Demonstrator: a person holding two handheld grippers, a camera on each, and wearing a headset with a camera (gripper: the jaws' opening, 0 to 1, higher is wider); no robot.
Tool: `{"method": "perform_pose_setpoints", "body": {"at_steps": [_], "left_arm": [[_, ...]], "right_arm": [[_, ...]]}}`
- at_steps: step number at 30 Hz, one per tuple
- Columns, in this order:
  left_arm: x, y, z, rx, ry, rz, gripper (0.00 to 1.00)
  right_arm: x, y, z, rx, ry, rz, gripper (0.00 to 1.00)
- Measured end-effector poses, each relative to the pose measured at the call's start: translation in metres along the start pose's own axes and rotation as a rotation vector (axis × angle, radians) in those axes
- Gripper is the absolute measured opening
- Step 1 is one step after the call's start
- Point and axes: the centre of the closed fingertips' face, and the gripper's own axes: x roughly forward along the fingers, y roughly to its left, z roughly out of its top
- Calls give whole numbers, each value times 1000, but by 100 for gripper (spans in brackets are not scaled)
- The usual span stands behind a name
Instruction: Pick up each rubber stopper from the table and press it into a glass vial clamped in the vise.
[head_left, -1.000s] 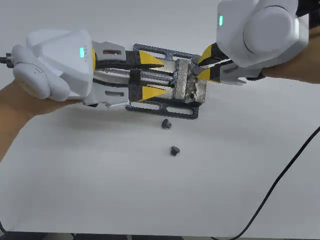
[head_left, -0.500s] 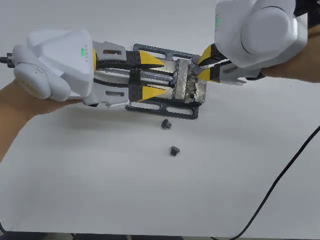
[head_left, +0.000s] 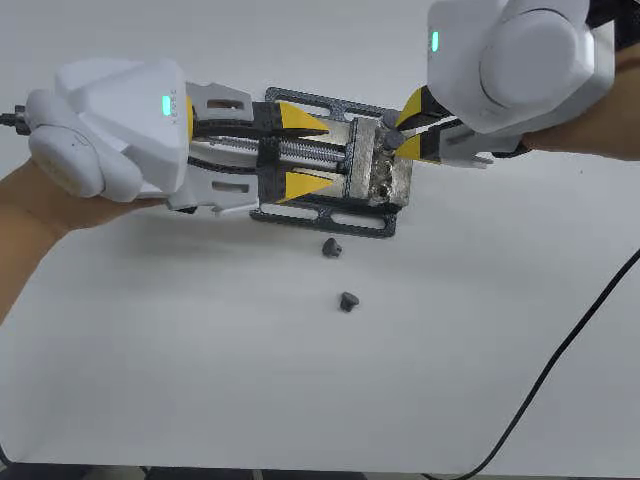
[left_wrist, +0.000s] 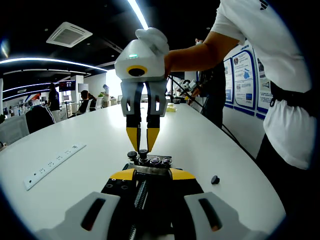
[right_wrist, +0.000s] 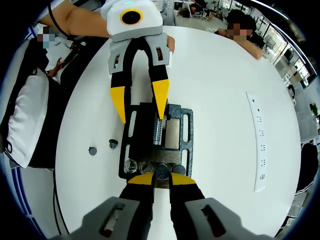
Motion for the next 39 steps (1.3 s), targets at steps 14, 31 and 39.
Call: {"method": "perform_pose_setpoints", "body": {"at_steps": [14,31,39], "left_arm": [[-3,1,2,-1,-4,8,21],[-4,0,3,-4,-9,9,21],[-6,1,2,-4,-10,13,21]], "right_arm": [[1,1,1,-45,42,3,11],[2,1,1,-61,78,0,10],[2,0,0,-60,88,1,11]]}}
